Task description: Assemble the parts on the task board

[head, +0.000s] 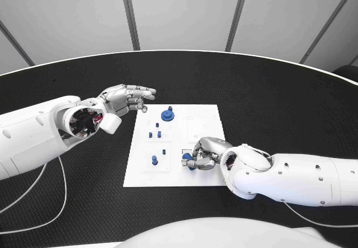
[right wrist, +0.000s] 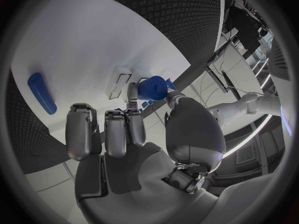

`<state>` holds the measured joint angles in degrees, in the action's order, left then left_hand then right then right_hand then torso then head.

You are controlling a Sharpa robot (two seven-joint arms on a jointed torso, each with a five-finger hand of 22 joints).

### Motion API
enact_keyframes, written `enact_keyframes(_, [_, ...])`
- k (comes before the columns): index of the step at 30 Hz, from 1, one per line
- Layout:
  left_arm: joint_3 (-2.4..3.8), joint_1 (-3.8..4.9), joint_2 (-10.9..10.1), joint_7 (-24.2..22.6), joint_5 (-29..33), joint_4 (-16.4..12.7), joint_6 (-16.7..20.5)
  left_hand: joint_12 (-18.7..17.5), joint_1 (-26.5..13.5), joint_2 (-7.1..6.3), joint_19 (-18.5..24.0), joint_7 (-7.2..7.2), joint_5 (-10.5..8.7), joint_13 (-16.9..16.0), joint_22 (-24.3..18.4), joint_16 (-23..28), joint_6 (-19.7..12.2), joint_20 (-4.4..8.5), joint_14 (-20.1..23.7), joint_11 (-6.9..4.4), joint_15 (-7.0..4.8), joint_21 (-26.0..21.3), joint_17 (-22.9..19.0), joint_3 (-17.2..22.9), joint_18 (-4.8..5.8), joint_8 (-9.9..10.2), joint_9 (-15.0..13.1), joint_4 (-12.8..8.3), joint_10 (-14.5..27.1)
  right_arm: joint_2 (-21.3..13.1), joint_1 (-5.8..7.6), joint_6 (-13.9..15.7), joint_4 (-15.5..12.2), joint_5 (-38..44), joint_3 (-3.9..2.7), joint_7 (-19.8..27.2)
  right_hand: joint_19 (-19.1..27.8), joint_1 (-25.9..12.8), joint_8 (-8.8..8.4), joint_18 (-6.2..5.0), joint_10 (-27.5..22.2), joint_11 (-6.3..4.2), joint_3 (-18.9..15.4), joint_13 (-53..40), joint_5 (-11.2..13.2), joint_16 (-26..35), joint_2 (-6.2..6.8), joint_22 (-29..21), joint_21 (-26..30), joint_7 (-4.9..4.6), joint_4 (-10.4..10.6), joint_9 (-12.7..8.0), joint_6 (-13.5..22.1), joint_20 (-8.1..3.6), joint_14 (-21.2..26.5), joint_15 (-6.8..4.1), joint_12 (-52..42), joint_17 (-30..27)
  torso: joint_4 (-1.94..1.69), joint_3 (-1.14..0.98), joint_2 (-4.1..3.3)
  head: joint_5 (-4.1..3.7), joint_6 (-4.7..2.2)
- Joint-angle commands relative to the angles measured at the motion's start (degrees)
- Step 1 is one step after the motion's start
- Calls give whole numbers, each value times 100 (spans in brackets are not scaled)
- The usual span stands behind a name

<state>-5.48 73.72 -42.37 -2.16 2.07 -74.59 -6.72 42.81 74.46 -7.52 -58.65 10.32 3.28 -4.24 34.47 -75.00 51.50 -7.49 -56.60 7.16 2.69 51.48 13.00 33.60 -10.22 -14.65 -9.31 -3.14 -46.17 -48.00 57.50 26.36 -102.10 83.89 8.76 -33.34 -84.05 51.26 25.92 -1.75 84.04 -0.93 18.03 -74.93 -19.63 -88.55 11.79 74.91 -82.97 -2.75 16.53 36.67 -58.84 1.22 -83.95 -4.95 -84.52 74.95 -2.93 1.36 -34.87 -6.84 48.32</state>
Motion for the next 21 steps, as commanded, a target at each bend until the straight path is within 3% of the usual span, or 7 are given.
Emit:
enact_keyframes(1, [0,0,1,0,0,-1,-1,-20,-41,3,-10,28,-9,-8,-5,10,-16,-39,20,-7,18,-31,1,7,-41,17,-5,33,45,11,0,-45,17,0,0,-21,-444,18,45,24,274,-57,-45,-1062,13,8,-35,1192,1,8,-14,13,49,-48,-541,-24,23,1202,2,0,-1,-2,-1])
enact_keyframes(6, [0,0,-3,0,0,-2,0,-19,-33,4,-12,26,-8,-9,-9,11,-16,-38,21,-9,17,-36,1,11,-41,19,-6,32,46,59,0,-109,84,0,0,-77,-453,132,97,32,289,-69,-61,-1083,-8,-3,-71,1210,-35,24,-28,39,18,-54,-546,-33,0,1225,-3,-1,-5,-11,-9])
enact_keyframes(12, [0,0,-11,2,0,-7,5,-19,-33,4,-12,26,-8,-9,-9,11,-16,-38,21,-9,17,-36,1,11,-41,19,-6,32,46,96,0,-51,140,48,0,-154,-480,321,232,56,331,-110,-26,-1136,-93,-42,-260,1265,-149,71,-18,103,-46,-79,-563,-66,-63,1301,-6,1,-8,-19,-1])
enact_keyframes(17, [0,0,-15,8,0,-12,3,-18,-28,6,-14,25,-8,-9,-12,11,-16,-38,21,-10,16,-39,1,13,-42,21,-7,33,47,103,0,40,132,104,0,-161,-502,289,292,77,367,-127,-54,-1182,-170,-84,-299,1311,-250,90,7,129,-77,-91,-580,-79,-121,1385,-7,-3,-13,-26,-5])
enact_keyframes(21, [0,0,-16,16,0,-13,-2,-18,-29,6,-14,25,-9,-9,-13,11,-15,-38,22,-9,16,-40,1,12,-42,21,-7,36,47,102,0,77,121,118,0,-149,-514,178,359,89,406,-149,-91,-1233,-253,-119,-402,1338,-306,115,18,154,-104,-108,-594,-97,-184,1453,-4,-1,-10,-29,0])
